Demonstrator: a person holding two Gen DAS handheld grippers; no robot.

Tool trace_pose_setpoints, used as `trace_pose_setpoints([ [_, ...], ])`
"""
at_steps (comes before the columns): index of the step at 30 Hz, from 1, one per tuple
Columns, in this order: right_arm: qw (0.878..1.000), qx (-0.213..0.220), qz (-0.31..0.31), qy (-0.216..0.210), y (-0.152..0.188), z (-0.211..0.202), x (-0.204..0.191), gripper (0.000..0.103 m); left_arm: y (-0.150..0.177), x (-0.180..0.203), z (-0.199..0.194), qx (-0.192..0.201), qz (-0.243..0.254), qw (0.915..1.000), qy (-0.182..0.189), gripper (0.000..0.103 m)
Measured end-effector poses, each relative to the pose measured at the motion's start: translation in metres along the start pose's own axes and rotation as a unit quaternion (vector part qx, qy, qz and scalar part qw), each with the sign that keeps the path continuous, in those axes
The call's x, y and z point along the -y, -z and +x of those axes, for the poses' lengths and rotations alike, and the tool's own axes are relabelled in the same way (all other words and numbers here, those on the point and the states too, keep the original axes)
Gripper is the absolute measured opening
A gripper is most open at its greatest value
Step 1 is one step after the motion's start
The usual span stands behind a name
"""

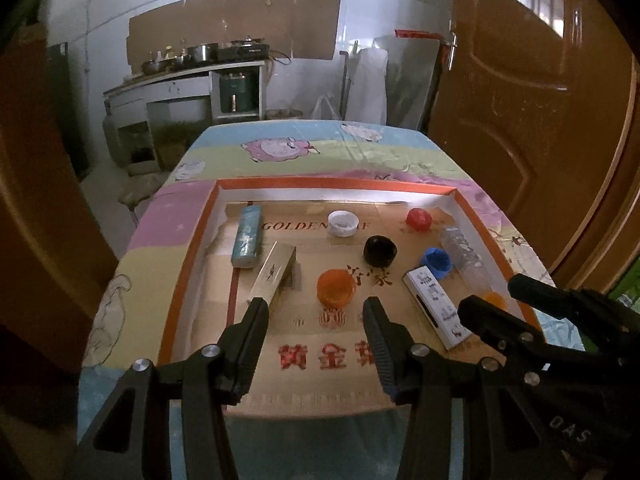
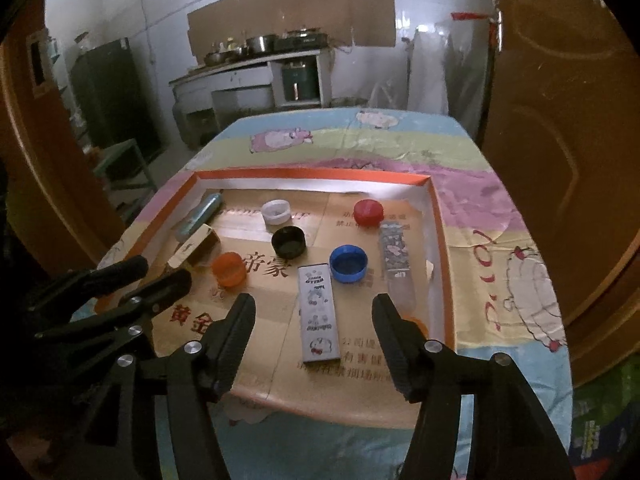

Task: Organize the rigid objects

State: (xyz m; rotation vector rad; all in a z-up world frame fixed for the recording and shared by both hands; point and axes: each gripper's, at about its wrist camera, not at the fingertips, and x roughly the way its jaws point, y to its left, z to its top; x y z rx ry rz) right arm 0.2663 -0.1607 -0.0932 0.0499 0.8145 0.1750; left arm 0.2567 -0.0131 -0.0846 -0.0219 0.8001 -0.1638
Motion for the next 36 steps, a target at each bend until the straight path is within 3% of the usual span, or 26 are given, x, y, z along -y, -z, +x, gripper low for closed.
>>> trace_pose_setpoints([
  [29, 0.995, 0.086, 0.002, 0.052, 0.063, -0.144, -0.041, 0.063, 0.070, 0.010, -0.157, 0.094, -0.019, 0.9953, -0.017, 0.056],
  [36, 0.993, 0.106, -0.002, 0.056, 0.077, -0.174, -0.049, 0.063, 0.086, 0.022, -0.188, 0.119, -0.012, 0.9920, -0.042, 0.056],
])
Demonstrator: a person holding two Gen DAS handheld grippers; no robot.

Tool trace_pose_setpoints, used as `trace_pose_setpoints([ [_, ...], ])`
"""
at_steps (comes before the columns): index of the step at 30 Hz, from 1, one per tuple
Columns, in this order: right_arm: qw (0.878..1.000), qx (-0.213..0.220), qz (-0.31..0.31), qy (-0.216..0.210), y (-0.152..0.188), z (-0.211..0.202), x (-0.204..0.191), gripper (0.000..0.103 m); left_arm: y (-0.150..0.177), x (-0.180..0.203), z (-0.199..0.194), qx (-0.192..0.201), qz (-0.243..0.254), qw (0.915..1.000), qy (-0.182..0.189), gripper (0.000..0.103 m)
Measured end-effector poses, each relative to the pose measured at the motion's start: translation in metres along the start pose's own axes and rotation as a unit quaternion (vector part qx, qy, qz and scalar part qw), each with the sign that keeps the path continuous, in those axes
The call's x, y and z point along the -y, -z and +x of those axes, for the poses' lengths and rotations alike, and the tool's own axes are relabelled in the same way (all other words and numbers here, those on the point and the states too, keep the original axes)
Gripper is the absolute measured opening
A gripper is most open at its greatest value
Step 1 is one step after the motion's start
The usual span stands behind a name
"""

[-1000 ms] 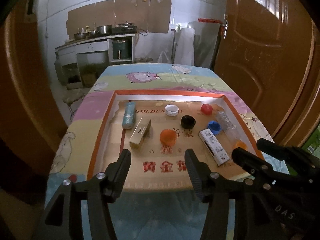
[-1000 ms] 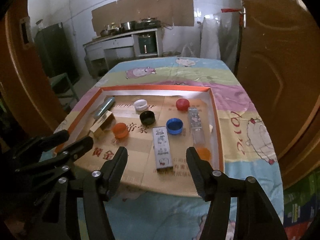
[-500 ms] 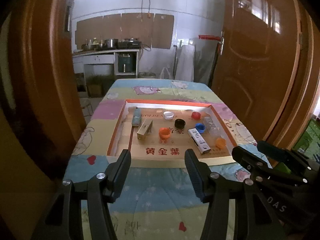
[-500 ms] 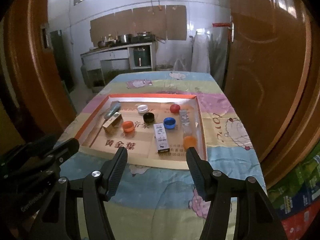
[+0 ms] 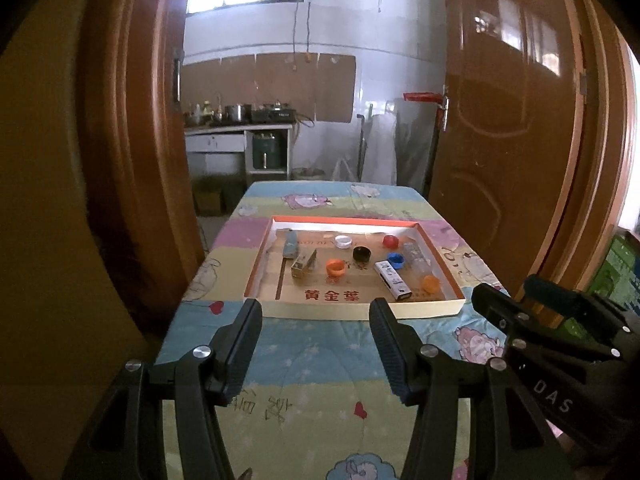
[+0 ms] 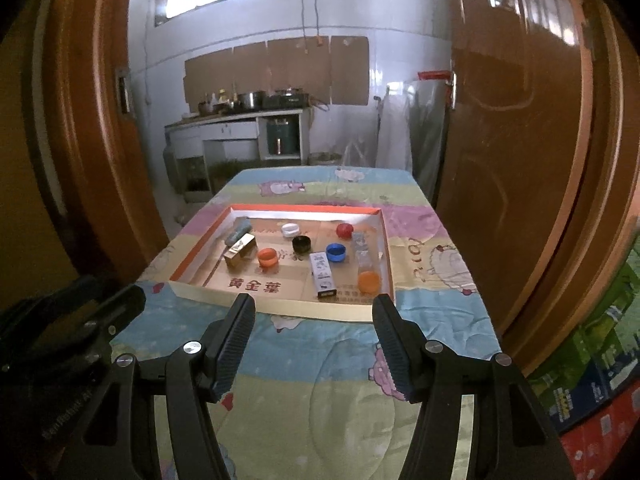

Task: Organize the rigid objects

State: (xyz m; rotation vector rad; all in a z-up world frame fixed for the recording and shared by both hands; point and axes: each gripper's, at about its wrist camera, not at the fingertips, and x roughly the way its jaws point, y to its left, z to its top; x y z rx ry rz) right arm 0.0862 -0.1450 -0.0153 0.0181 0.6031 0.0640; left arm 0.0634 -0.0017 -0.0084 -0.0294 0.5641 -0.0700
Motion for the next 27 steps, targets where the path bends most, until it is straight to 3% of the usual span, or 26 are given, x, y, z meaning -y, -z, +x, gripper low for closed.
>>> trace_pose_setpoints([
  [11, 1.000, 0.022, 0.000, 0.010, 0.018, -0.044, -0.007, 0.063, 0.014, 0.001, -0.039, 0.018, -0.008, 0.9998, 0.005, 0.056],
  [27, 0.999, 0.037, -0.006, 0.007, 0.032, -0.074, -0.016, 0.063, 0.024, -0.004, -0.074, 0.047, -0.014, 0.9987, -0.012, 0.056],
])
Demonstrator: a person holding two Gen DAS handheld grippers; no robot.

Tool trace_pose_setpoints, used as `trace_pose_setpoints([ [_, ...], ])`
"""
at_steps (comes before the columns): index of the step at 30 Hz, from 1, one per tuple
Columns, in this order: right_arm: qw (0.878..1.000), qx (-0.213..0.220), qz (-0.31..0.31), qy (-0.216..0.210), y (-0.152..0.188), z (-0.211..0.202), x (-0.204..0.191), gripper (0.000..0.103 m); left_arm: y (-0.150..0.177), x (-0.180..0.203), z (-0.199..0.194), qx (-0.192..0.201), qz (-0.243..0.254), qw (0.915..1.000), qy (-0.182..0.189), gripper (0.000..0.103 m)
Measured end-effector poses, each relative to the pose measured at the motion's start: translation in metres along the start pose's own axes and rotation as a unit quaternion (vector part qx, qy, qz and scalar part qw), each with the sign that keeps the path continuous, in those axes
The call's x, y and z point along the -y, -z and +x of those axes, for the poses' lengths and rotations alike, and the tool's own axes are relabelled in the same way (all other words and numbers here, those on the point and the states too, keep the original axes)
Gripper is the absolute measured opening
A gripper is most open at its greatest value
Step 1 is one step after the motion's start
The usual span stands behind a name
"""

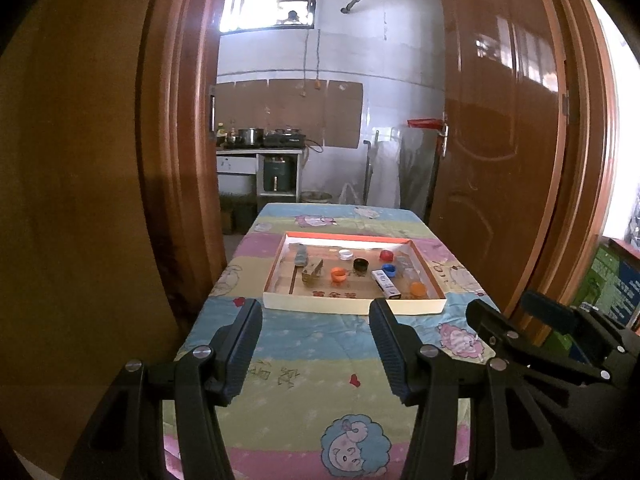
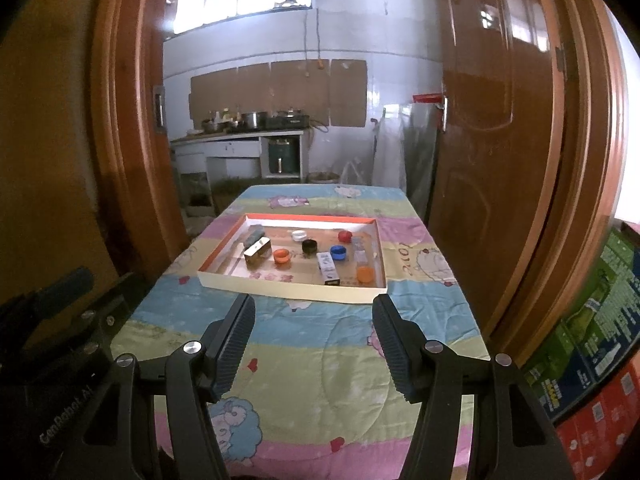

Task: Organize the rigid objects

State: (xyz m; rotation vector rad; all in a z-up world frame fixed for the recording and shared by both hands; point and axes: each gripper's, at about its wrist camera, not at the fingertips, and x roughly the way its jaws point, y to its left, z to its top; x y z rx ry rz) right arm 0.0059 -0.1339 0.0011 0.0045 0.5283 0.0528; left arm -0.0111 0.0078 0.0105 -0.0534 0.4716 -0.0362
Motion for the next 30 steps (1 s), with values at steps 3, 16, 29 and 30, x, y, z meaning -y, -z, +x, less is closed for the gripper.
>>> trace_pose_setpoints([
  [3, 1.000, 0.001, 0.000, 0.000, 0.0011, -0.0013, 0.0004, 0.063, -0.0001, -0.0014, -0.0009, 0.001, 0.000, 1.0000, -0.002, 0.056],
  [16, 1.000, 0.002, -0.001, 0.002, 0.0027, -0.0035, -0.0002, 0.063, 0.0027, -0.0032, -0.0028, 0.001, 0.002, 1.0000, -0.003, 0.056],
  [29, 1.000, 0.002, -0.001, 0.007, 0.0001, -0.0060, -0.0020, 0.063, 0.0025, -0.0047, -0.0025, -0.001, 0.003, 1.0000, -0.005, 0.056],
  [30, 1.000, 0.002, -0.001, 0.007, -0.0004, -0.0056, -0.0020, 0.063, 0.0025, -0.0047, -0.0025, -0.001, 0.003, 1.0000, -0.006, 0.056],
])
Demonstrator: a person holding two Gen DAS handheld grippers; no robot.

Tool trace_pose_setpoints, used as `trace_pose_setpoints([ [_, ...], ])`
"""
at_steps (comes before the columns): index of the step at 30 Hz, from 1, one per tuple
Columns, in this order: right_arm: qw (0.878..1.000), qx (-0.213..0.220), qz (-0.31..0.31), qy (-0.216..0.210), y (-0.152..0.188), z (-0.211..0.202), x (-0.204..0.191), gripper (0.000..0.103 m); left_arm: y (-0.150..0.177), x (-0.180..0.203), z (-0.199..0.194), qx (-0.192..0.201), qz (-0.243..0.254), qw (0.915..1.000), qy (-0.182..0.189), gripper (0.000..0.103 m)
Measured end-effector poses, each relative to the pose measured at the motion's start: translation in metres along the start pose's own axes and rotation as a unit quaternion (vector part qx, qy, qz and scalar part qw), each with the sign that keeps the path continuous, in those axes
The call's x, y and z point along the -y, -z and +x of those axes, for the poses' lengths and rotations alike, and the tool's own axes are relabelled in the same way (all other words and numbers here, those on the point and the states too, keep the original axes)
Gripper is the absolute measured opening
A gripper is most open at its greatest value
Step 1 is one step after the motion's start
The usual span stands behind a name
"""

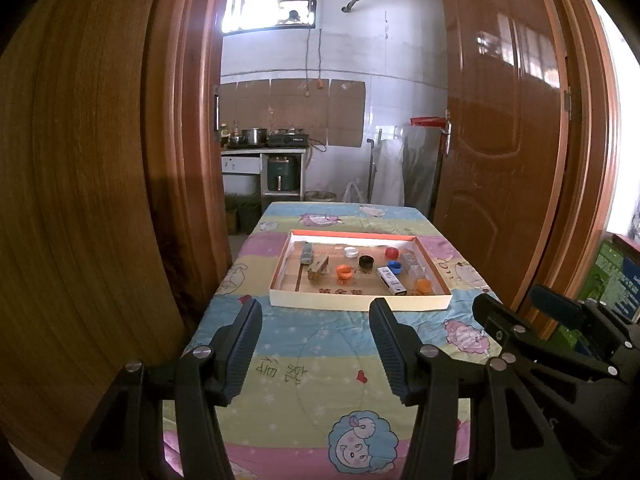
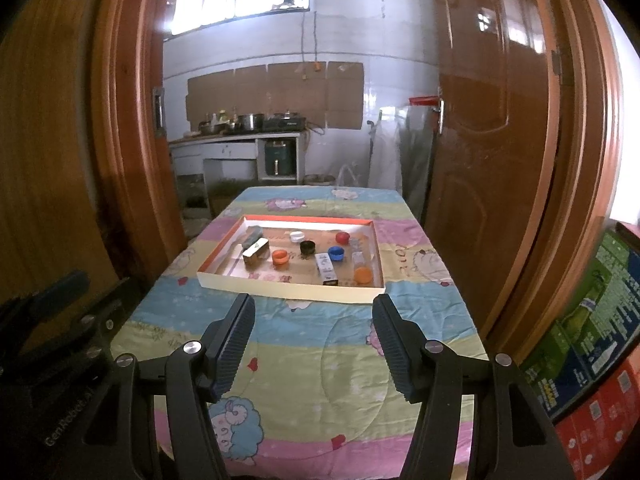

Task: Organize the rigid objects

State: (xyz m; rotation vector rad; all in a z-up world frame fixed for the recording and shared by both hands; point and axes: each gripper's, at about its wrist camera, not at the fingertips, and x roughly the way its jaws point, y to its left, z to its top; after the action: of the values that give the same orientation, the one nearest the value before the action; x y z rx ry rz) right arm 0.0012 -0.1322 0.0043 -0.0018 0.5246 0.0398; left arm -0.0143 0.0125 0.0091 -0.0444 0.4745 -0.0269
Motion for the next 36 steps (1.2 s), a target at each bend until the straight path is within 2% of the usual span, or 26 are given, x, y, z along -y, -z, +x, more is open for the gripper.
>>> trace_pose_setpoints([
  [36, 1.000, 0.001, -0.001, 0.000, 0.0002, 0.0008, -0.0018, 0.063, 0.0017, -0.0051, 0.0005, 0.002, 0.001, 1.0000, -0.004, 0.056],
])
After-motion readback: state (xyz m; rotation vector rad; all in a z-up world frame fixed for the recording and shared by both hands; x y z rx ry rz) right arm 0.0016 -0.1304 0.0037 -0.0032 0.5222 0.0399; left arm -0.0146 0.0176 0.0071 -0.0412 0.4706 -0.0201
